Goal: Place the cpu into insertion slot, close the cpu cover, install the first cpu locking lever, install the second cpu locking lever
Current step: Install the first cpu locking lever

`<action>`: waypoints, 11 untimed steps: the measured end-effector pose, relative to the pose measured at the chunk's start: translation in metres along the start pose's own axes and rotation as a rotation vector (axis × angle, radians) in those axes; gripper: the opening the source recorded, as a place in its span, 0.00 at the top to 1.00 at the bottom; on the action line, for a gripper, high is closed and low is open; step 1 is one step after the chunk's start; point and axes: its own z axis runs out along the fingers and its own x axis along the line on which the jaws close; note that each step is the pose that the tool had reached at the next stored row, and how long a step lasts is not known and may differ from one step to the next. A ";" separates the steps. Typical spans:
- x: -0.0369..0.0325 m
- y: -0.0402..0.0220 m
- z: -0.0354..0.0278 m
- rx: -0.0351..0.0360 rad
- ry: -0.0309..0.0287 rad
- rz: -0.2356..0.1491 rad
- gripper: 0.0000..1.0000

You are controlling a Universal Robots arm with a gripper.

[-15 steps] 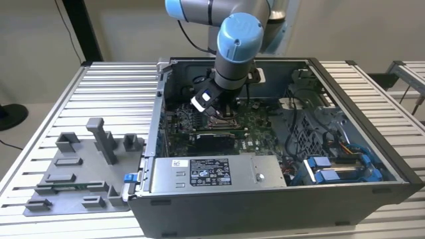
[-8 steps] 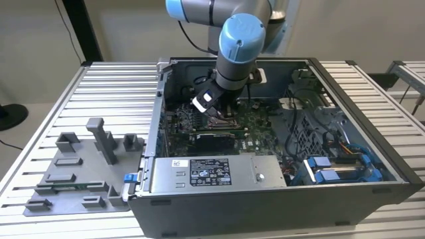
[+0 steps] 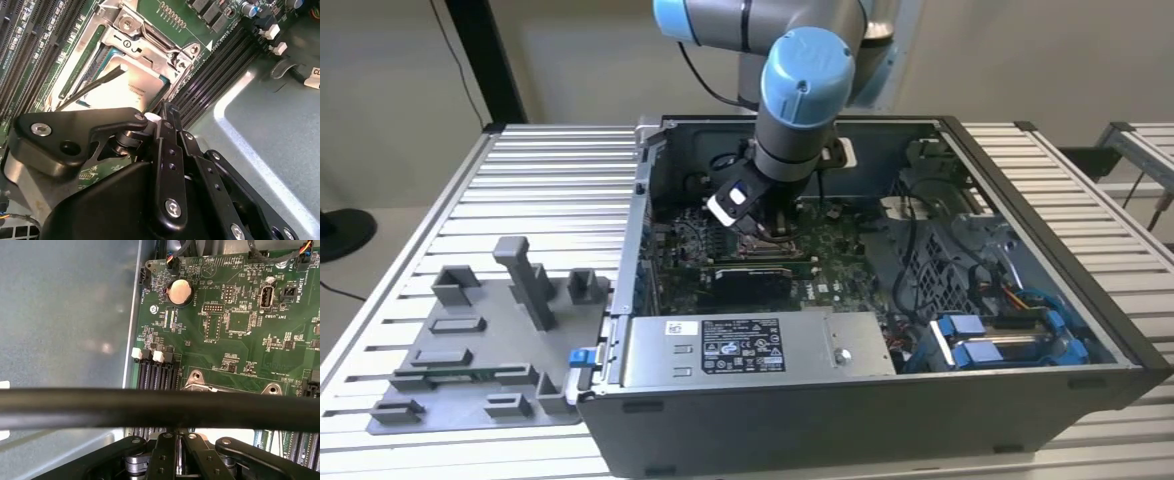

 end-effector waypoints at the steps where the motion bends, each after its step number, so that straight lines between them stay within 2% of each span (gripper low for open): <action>1: 0.0012 0.0002 -0.0024 -0.0001 0.0003 0.000 1.00; 5: 0.0071 0.0003 -0.0147 -0.0001 0.0006 0.000 1.00; 7: 0.0091 -0.0029 -0.0185 0.0000 0.0005 0.000 1.00; 11: 0.0113 -0.0091 -0.0218 -0.0001 0.0005 0.000 1.00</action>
